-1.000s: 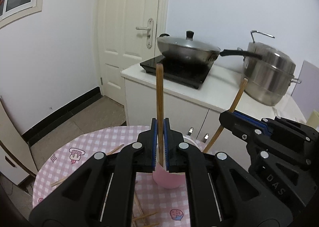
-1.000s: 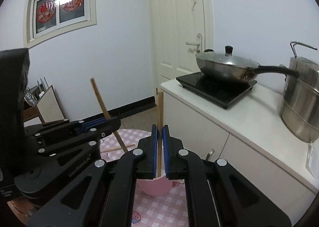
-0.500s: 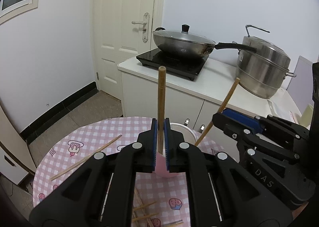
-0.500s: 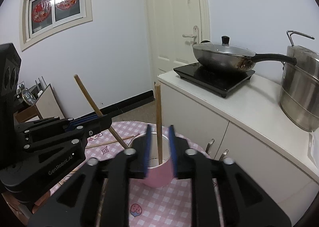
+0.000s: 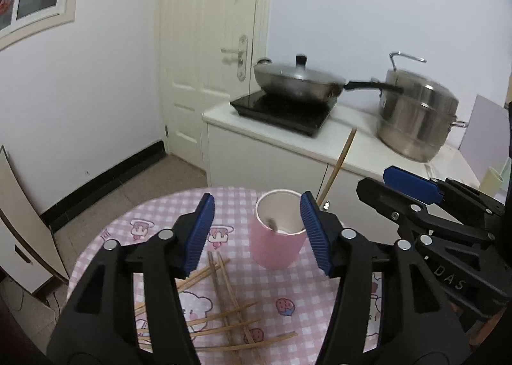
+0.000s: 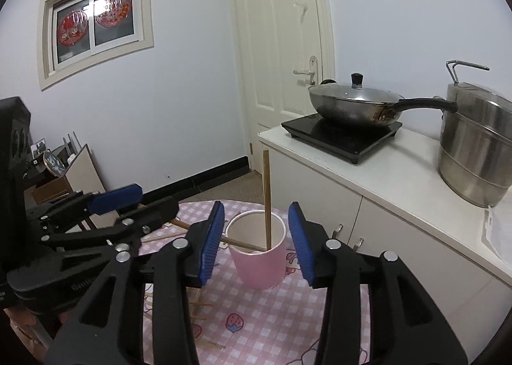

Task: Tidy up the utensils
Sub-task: 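Move both open tools back over the scattered chopsticks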

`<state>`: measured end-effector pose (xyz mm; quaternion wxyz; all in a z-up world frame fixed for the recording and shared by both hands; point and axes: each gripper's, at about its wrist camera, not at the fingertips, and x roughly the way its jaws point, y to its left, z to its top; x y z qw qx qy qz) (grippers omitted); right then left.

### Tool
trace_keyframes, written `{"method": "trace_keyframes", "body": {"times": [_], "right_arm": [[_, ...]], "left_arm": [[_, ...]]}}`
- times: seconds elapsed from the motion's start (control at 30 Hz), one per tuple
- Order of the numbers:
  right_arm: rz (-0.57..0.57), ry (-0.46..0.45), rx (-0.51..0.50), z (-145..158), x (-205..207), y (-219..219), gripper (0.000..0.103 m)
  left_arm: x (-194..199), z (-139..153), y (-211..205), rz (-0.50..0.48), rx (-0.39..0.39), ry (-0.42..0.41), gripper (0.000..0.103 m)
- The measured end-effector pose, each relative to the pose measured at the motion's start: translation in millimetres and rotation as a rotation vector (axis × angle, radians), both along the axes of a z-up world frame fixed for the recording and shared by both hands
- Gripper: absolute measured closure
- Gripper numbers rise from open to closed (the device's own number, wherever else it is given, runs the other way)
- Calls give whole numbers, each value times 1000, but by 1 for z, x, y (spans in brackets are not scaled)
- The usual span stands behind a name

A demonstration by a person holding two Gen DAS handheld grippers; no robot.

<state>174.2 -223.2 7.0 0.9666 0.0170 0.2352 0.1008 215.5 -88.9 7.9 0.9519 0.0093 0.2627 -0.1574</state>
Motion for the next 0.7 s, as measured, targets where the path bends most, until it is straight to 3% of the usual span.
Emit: {"method": "trace_keyframes", "body": {"times": [0.37,0.7], "right_arm": [[12,4,-6,-1,-33,13,62],[57,76,-15,-32,-41,42,62]], "left_arm": [[-44,2,39,54,-2,0,40],[-62,-30,94,114,19,72,40]]}}
